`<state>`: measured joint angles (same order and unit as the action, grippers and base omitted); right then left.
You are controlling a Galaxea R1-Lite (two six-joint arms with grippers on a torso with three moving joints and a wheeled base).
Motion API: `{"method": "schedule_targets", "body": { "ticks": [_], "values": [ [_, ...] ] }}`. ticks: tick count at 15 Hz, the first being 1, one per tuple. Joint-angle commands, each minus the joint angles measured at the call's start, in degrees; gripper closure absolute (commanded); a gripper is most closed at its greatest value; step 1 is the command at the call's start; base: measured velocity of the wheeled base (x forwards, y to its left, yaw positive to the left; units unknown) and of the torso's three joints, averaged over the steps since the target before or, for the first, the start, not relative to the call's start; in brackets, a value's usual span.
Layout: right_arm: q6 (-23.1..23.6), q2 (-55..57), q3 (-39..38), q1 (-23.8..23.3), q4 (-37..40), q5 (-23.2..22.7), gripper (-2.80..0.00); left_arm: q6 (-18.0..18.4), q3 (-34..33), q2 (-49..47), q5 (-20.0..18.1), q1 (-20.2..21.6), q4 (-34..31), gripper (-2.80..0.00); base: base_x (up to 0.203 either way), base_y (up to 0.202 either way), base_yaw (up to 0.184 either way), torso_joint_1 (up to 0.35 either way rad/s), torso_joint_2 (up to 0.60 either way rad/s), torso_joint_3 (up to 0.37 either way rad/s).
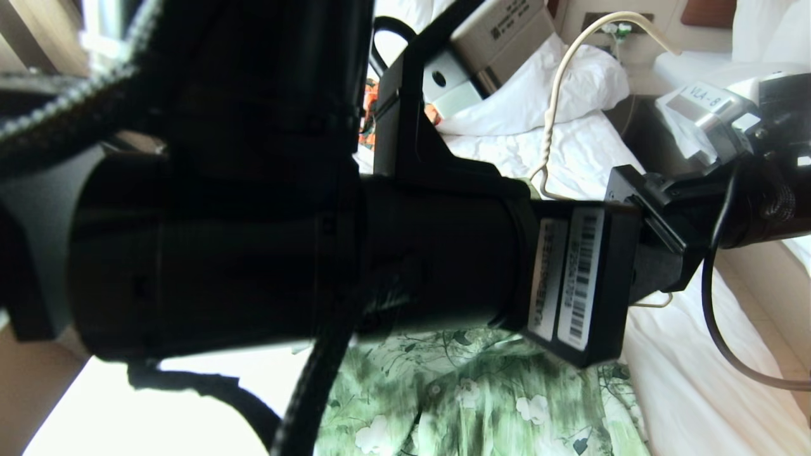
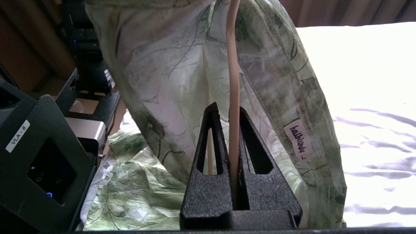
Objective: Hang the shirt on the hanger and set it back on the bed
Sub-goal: Hook one side of the shirt onto the hanger
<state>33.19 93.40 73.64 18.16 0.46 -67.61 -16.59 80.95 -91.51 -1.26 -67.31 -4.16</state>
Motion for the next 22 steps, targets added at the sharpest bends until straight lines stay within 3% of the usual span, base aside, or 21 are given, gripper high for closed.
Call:
{"method": "schedule_targets", "body": {
  "ticks": [1,4,8,9,12,14,17,21,22],
  "values": [
    [0.2,0.0,0.1,-0.1,0.0,0.0,0.00,0.0,-4.9,0.9,1.3,-1.2,-0.1,-2.80,0.000,0.000,0.000,0.000,0.00,0.000],
    [-3.1,0.1,0.7,0.1,-2.6,3.2,0.00,-0.1,-11.6,4.0,5.2,-2.5,-0.2,-2.80,0.000,0.000,0.000,0.000,0.00,0.000],
    [-11.3,-2.2,-0.2,3.4,-9.2,5.4,0.00,0.4,-17.4,14.1,10.0,-2.1,-3.0,-2.80,0.000,0.000,0.000,0.000,0.00,0.000],
    [-11.5,-2.9,-1.3,3.6,-9.5,5.5,0.00,1.2,-18.5,17.4,10.6,-1.3,-6.3,0.00,0.000,0.000,0.000,0.000,0.00,0.000],
    [-11.5,-6.1,-3.8,4.1,-9.6,5.6,0.00,3.6,-20.6,27.4,11.3,3.1,-12.5,0.00,0.000,0.000,0.000,0.000,0.00,0.000],
    [-11.7,-7.3,-4.4,4.7,-9.6,6.1,0.00,5.7,-17.6,33.2,11.5,8.6,-18.7,0.00,0.000,0.000,0.000,0.000,0.00,0.000],
    [-11.6,-9.1,-6.9,5.9,-9.6,7.4,0.00,6.7,-7.5,36.0,11.6,10.0,-27.5,0.00,0.000,0.000,0.000,0.000,0.00,0.000],
    [-11.7,-9.0,-7.0,8.3,-9.6,9.8,0.00,12.0,-2.2,32.2,11.6,10.8,-29.4,0.00,0.000,0.000,0.000,0.000,0.00,0.000],
    [-11.7,-9.0,-7.1,9.5,-9.2,9.9,0.00,14.7,-0.8,30.8,11.2,10.6,-29.4,-2.80,0.000,0.000,0.000,0.000,0.00,0.000]
  ]
}}
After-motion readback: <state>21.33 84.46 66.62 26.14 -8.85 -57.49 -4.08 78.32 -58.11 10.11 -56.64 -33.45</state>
